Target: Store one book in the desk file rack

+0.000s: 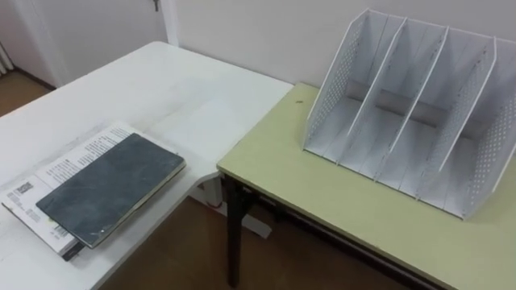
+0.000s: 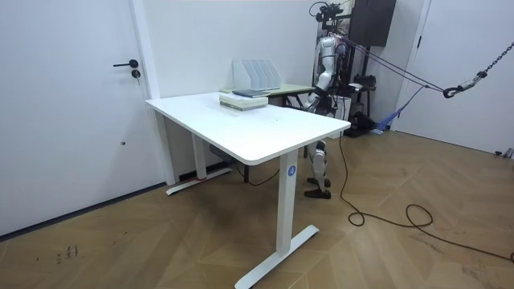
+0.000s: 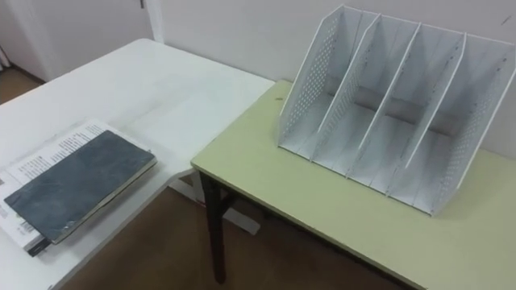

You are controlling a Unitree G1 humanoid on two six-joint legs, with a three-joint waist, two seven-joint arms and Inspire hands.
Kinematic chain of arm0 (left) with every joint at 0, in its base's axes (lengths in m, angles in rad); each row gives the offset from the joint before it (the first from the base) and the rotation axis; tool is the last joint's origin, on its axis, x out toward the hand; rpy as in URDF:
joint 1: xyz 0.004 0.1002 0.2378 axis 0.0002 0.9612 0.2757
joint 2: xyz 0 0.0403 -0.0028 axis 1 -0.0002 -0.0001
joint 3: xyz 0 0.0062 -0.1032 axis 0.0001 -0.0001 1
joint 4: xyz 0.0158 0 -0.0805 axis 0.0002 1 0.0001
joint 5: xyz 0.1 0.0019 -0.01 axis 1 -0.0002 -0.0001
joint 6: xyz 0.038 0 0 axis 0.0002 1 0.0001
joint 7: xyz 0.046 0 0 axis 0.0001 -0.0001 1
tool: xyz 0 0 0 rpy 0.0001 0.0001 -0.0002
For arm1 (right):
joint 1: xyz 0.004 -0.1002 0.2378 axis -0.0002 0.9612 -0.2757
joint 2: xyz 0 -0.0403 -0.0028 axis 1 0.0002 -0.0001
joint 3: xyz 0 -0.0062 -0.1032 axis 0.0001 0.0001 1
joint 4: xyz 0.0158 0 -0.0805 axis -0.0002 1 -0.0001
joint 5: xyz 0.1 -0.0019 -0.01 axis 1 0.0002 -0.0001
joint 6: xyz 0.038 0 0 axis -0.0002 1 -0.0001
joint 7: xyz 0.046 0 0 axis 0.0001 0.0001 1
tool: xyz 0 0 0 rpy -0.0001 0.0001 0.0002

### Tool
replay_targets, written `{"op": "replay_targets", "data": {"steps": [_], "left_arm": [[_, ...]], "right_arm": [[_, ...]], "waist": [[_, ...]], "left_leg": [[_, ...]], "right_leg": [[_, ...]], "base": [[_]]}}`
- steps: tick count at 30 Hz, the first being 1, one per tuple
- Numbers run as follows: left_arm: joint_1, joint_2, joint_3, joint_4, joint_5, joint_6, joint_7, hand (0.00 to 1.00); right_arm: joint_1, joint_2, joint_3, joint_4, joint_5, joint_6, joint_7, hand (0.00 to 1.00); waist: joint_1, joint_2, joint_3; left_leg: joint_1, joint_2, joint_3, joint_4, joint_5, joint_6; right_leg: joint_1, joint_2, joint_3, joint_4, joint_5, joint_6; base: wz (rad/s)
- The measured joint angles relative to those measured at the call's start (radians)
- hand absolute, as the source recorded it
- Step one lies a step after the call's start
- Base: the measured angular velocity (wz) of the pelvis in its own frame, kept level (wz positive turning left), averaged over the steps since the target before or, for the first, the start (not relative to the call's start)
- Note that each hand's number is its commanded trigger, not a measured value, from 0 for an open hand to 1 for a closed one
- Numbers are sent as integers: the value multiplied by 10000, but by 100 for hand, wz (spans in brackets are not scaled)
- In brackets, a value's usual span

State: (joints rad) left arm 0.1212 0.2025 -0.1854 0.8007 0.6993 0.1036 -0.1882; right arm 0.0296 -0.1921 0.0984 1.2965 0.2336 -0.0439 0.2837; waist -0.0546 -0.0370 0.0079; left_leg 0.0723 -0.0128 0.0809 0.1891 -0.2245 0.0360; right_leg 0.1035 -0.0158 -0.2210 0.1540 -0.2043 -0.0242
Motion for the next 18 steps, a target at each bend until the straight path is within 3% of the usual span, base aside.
{"op": "replay_targets", "data": {"steps": [3,7,14,18], "left_arm": [[-264,-149,-350,-941,239,-316,127,0],[-538,-207,-1560,-2490,571,-645,224,0],[-723,-331,-2001,-4527,1243,-856,245,0],[-726,-99,-2029,-6252,1617,-871,347,0]], "right_arm": [[-78,-1,107,8,4,-7,46,0],[-210,-2,393,-40,70,-21,30,0],[-290,-2,382,8,-16,-73,112,0],[-283,-9,361,25,3,-87,127,0]], "waist": [[-121,53,8],[-325,76,15],[-541,102,13],[-532,84,23]], "left_leg": [[-68,-9,19,-8,0,1],[-79,-5,-21,-1,1,2],[-51,0,-48,4,4,3],[-66,3,-39,13,7,6]], "right_leg": [[-18,-9,55,22,10,7],[-58,0,171,50,16,4],[-67,11,171,51,29,-11],[-78,16,176,48,38,-13]], "base": [[1],[-3],[-1],[0]]}}
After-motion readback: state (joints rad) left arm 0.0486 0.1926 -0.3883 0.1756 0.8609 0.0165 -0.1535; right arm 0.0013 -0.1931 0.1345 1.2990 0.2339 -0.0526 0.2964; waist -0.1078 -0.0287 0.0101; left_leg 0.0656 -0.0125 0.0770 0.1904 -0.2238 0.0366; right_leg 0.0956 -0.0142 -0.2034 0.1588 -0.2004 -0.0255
